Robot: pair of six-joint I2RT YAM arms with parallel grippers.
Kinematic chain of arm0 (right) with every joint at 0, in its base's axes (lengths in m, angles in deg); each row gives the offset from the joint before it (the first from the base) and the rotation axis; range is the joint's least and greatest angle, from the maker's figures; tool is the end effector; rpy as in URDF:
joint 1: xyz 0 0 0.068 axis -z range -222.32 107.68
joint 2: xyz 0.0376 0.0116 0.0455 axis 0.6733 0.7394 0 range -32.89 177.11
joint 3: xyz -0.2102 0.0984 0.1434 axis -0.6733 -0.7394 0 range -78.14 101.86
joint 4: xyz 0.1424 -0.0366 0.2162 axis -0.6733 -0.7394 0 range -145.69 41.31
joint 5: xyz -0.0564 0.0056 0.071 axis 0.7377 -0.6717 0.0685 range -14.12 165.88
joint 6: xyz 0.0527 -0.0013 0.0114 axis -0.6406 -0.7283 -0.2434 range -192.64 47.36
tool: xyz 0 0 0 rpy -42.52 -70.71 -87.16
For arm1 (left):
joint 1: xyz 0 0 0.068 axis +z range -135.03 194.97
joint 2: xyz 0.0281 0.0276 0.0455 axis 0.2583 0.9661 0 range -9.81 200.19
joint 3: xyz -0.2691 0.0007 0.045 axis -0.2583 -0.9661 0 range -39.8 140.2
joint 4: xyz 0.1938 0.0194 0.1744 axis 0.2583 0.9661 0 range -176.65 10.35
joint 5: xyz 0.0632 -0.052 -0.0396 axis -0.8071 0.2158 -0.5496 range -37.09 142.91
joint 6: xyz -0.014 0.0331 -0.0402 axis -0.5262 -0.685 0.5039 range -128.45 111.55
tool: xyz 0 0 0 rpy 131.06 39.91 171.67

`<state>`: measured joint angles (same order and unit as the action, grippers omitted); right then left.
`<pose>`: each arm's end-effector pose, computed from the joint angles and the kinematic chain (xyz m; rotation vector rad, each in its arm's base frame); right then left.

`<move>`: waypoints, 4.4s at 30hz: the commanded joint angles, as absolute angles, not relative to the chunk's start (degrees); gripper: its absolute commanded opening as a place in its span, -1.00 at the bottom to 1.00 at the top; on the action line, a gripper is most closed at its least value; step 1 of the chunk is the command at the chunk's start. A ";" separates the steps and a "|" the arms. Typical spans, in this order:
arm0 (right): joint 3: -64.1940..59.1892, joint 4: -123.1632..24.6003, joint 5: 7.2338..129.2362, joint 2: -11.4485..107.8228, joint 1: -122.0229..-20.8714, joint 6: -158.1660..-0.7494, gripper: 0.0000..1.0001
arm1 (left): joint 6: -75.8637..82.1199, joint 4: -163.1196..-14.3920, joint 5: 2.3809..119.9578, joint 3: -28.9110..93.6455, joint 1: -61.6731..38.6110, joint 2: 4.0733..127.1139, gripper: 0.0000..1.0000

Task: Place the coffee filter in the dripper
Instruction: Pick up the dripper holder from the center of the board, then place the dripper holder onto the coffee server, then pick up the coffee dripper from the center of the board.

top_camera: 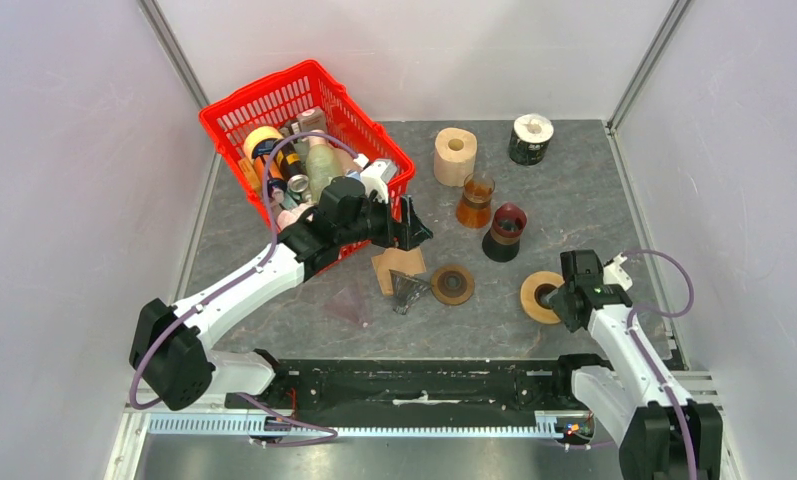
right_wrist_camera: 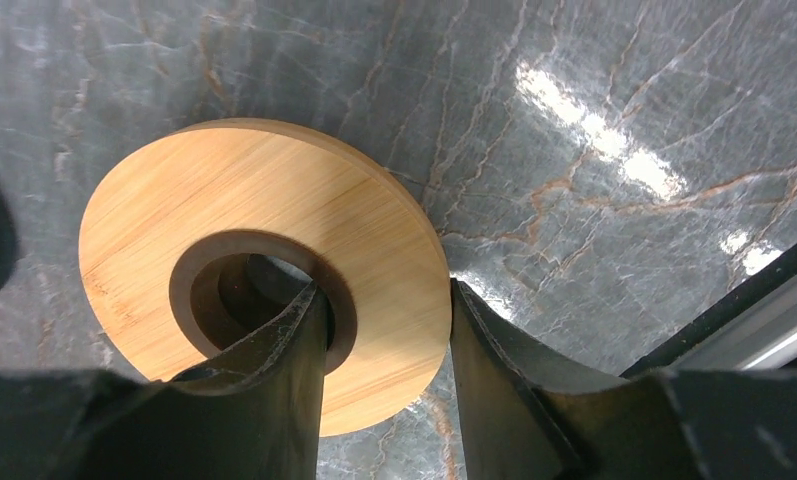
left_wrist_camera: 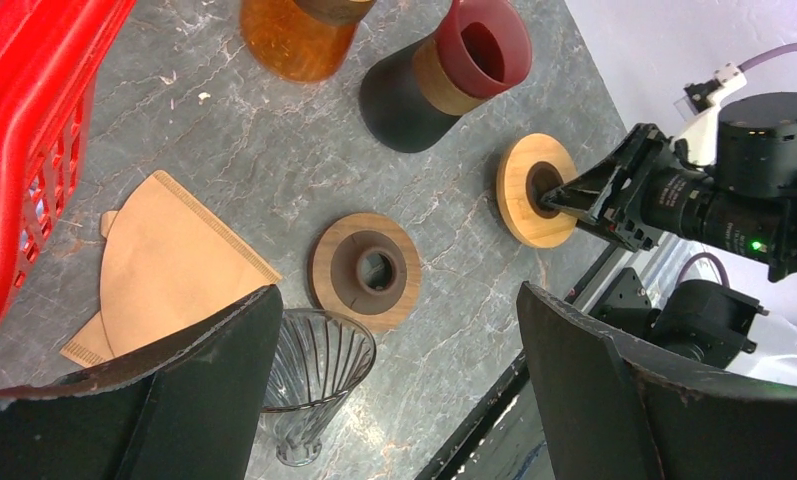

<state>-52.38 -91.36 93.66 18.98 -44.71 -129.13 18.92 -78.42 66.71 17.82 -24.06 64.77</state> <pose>0.1427 -0.0048 0.1666 1.2828 2.3403 -0.1180 0.2276 -0.1954 0.3076 0.3791 2.1031 -0.9563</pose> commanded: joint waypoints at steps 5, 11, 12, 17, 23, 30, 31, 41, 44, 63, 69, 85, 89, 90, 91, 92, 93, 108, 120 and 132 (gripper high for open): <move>-39.75 -93.66 94.85 13.92 -44.70 -120.04 -0.46 | 16.62 -79.27 65.57 18.15 -24.32 64.93 0.88; -21.42 -99.39 85.45 22.74 -44.74 -111.79 -0.38 | 17.00 -79.02 65.57 18.73 -24.32 65.08 0.88; -18.16 -100.45 83.44 25.19 -44.74 -110.85 -0.37 | 17.11 -78.96 65.41 18.62 -24.32 65.08 0.88; -5.05 -104.95 74.47 36.55 -44.70 -107.31 -0.37 | 17.46 -78.61 64.88 18.66 -24.32 65.24 0.88; 5.56 -107.10 68.20 47.07 -44.85 -105.15 -0.40 | 18.22 -77.80 63.81 18.84 -24.32 65.33 0.88; 10.97 -110.24 68.02 55.01 -44.88 -103.02 -0.39 | 18.62 -77.33 63.21 18.89 -24.36 65.29 0.88; 11.48 -110.56 68.33 55.74 -44.94 -102.66 -0.39 | 18.83 -77.25 63.26 18.91 -24.34 65.29 0.88; 14.53 -113.95 70.20 62.05 -44.93 -100.22 -0.39 | 19.80 -77.07 62.99 18.89 -24.32 66.18 0.88; 13.18 -111.06 71.15 62.54 -45.05 -99.97 -0.39 | 19.87 -76.98 63.26 19.08 -24.32 66.63 0.88; 8.24 -106.68 79.17 64.23 -47.94 -100.24 -0.32 | 20.04 -76.91 63.39 19.35 -24.32 67.63 0.87; 7.04 -105.80 80.75 64.14 -47.99 -100.70 -0.20 | 20.30 -76.90 62.81 19.35 -24.33 67.91 0.87; 7.09 -104.86 80.32 58.92 -49.06 -100.35 0.43 | 21.88 -74.68 59.53 20.13 -24.32 68.67 0.88; 8.05 -104.58 79.24 55.87 -49.06 -100.01 0.87 | 22.73 -74.44 58.86 19.97 -24.32 68.48 0.88; 8.15 -104.58 79.41 54.93 -49.12 -99.94 0.94 | 22.81 -74.11 58.62 19.96 -24.32 68.38 0.88; 8.26 -104.58 79.47 53.62 -49.15 -99.97 0.94 | 22.86 -73.81 58.47 20.04 -24.32 68.13 0.88; 8.25 -104.42 79.33 52.17 -49.09 -99.90 0.95 | 22.91 -73.37 58.32 20.05 -24.32 67.97 0.89; 7.98 -104.04 79.11 50.64 -49.12 -99.77 0.94 | 22.92 -73.07 58.12 19.97 -24.32 67.54 0.89; -19.14 -63.55 31.44 27.78 -49.15 -93.42 0.94 | 24.53 -70.88 53.08 11.01 -24.45 53.28 0.89; -20.05 -72.59 45.72 38.44 -73.10 -62.94 0.93 | 25.89 -67.94 48.53 1.78 -24.43 45.49 0.89; -13.54 -74.17 44.16 60.06 -86.03 -55.59 0.67 | 26.38 -64.83 44.44 -0.34 -24.41 43.09 0.90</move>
